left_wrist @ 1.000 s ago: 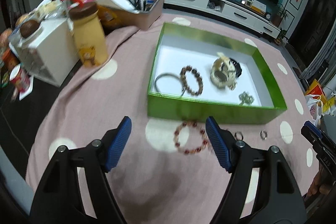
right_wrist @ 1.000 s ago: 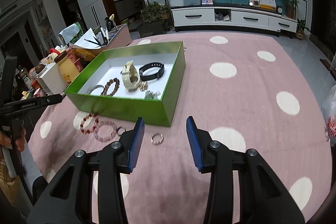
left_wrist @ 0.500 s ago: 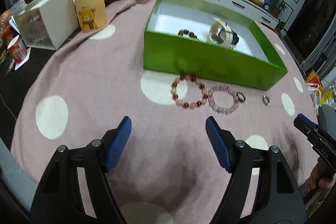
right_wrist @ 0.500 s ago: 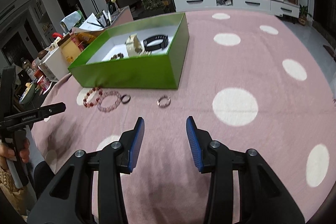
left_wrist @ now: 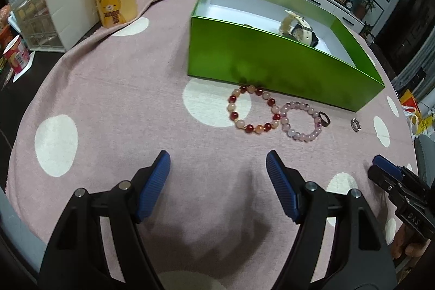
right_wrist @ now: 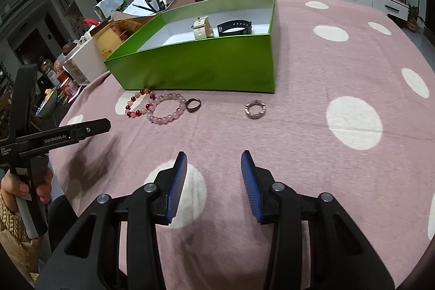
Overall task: Organize jewelry
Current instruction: 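Withdraw both tools from the box toward the pink bracelets, then grasp the pink bead bracelet with the left tool while the right tool grasps the silver ring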
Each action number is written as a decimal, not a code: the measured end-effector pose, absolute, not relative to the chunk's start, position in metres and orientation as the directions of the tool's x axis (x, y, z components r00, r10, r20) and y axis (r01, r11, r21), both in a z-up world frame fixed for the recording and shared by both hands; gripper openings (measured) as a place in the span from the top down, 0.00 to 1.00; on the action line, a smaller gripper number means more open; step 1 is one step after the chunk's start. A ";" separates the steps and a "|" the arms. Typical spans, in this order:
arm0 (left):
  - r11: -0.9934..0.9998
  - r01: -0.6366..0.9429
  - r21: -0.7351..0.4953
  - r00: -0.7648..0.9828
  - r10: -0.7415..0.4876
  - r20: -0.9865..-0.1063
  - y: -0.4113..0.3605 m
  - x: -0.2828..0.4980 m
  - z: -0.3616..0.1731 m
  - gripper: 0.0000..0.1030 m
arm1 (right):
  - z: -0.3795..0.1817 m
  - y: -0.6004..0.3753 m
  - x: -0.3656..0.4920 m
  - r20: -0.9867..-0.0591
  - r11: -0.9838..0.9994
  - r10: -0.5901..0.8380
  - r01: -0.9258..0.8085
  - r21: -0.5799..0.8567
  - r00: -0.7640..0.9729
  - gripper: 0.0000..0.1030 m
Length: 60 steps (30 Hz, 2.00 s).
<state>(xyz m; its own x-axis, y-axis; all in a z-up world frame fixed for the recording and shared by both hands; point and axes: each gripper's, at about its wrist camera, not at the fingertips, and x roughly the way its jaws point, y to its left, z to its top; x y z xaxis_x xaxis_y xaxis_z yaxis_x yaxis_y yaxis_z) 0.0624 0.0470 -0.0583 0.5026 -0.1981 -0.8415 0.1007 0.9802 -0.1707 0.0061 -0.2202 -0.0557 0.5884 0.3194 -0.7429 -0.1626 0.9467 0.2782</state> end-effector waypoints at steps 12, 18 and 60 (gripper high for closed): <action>0.919 0.378 -0.110 0.509 -0.306 -0.805 -0.018 0.066 -0.047 0.45 | -0.060 -0.232 0.029 -0.763 0.971 0.236 -0.108 0.215 0.601 0.59; 0.868 0.491 -0.068 0.472 -0.330 -0.818 -0.055 0.076 -0.052 0.52 | -0.062 -0.234 0.037 -0.763 0.970 0.238 -0.109 0.216 0.601 0.59; 0.867 0.392 -0.307 0.449 -0.472 -0.759 -0.015 0.072 -0.038 0.93 | -0.066 -0.219 0.064 -0.779 0.989 0.141 -0.124 0.081 0.610 0.80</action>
<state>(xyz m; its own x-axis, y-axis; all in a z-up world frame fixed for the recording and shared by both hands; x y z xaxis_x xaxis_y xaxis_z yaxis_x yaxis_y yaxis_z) 0.0717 -0.0152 -0.0383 0.4492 -0.4717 -0.7587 0.3924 0.8671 -0.3068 0.0636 -0.2187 -0.0664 0.6104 0.1407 -0.7795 -0.1241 0.9889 0.0813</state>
